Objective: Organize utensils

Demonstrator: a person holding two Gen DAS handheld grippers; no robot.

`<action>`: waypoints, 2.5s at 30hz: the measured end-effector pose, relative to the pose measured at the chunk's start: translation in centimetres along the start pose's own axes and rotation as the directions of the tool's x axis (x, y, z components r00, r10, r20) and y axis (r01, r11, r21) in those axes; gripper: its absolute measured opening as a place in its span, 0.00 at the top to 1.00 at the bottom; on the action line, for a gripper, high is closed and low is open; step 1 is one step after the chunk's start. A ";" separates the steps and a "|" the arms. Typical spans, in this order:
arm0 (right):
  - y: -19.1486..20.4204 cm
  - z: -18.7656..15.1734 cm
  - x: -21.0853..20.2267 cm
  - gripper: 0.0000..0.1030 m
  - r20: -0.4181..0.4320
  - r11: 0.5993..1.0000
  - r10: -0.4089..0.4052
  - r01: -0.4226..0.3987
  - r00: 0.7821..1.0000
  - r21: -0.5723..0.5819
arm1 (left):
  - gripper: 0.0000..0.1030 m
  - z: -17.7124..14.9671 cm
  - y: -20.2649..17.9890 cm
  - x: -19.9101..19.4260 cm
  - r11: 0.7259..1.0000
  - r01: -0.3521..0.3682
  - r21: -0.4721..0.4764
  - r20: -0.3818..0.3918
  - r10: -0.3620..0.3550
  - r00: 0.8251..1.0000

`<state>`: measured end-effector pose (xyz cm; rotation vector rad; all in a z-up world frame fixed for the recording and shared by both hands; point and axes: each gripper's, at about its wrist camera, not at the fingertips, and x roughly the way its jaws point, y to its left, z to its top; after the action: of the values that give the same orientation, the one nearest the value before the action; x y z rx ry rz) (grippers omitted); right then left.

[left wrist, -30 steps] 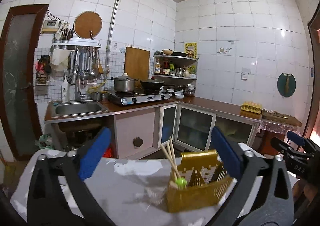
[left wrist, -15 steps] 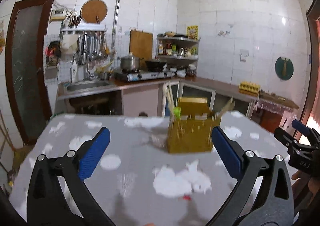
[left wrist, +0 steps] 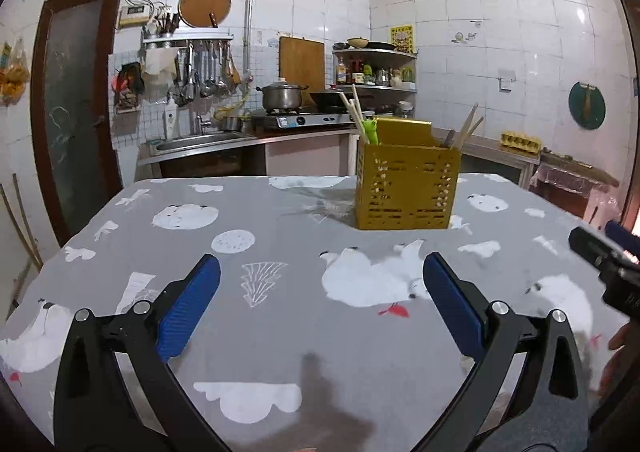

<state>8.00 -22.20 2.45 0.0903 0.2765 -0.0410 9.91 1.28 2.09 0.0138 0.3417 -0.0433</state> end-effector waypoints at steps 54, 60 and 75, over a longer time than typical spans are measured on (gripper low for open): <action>1.0 -0.3 -1.2 0.04 0.032 0.998 -0.039 0.041 0.999 -0.048 | 0.05 -0.7 -1.0 -1.2 0.999 0.003 0.043 0.059 -0.006 0.998; 1.1 -0.4 -1.1 0.04 0.032 0.998 -0.038 0.040 0.999 -0.044 | 0.05 -0.7 -1.0 -1.2 0.999 0.003 0.044 0.057 -0.006 0.998; 1.1 -0.4 -1.0 0.04 0.030 0.998 -0.039 0.040 0.999 -0.045 | 0.05 -0.7 -1.1 -1.2 0.999 0.003 0.044 0.059 -0.006 0.998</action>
<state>6.95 -21.08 2.46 0.0393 0.2494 -0.0750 8.49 0.29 1.88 0.0554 0.2818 -0.0554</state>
